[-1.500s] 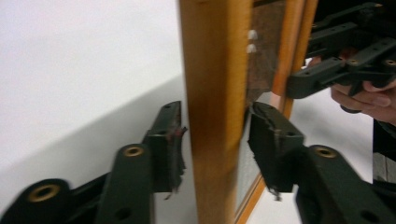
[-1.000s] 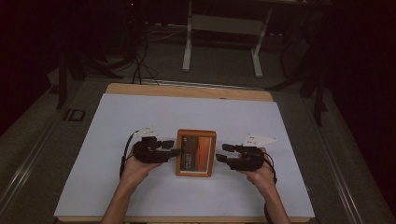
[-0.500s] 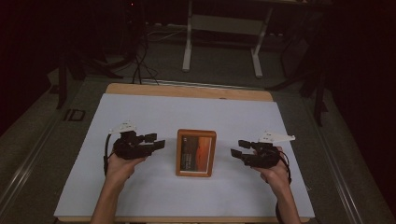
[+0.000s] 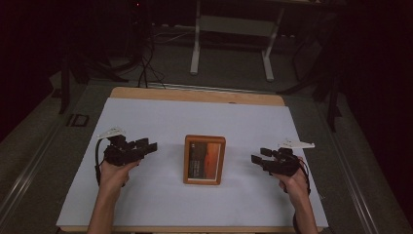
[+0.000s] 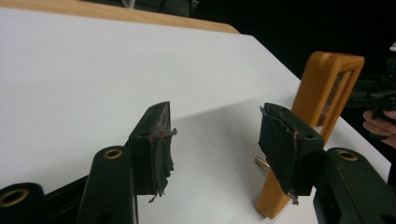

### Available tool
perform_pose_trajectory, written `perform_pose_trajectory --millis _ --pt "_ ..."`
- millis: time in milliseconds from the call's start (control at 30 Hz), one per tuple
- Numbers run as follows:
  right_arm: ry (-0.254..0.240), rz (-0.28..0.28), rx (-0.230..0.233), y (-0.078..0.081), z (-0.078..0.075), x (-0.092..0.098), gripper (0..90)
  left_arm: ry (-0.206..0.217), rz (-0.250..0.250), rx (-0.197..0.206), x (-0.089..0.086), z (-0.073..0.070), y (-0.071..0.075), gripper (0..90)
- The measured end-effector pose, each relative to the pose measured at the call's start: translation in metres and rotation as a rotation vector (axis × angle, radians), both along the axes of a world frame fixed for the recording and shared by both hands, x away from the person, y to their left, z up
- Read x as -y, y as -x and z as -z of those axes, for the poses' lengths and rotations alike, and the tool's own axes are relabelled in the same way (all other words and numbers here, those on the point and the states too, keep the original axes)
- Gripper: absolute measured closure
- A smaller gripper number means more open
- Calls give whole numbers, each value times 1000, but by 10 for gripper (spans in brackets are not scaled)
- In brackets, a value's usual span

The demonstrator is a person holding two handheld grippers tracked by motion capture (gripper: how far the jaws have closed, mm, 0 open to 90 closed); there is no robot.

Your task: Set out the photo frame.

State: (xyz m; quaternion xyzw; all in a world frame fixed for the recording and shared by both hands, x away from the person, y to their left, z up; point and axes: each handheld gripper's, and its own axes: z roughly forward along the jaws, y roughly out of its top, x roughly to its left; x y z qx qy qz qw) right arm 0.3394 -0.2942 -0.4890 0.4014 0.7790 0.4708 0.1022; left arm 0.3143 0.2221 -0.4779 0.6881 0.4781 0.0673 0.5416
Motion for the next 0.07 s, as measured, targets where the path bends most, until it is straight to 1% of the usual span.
perform_pose_trajectory --millis 67 --pt "20 7 1 -1 3 0 381 -30 -15 -10 -1 3 -1 443"
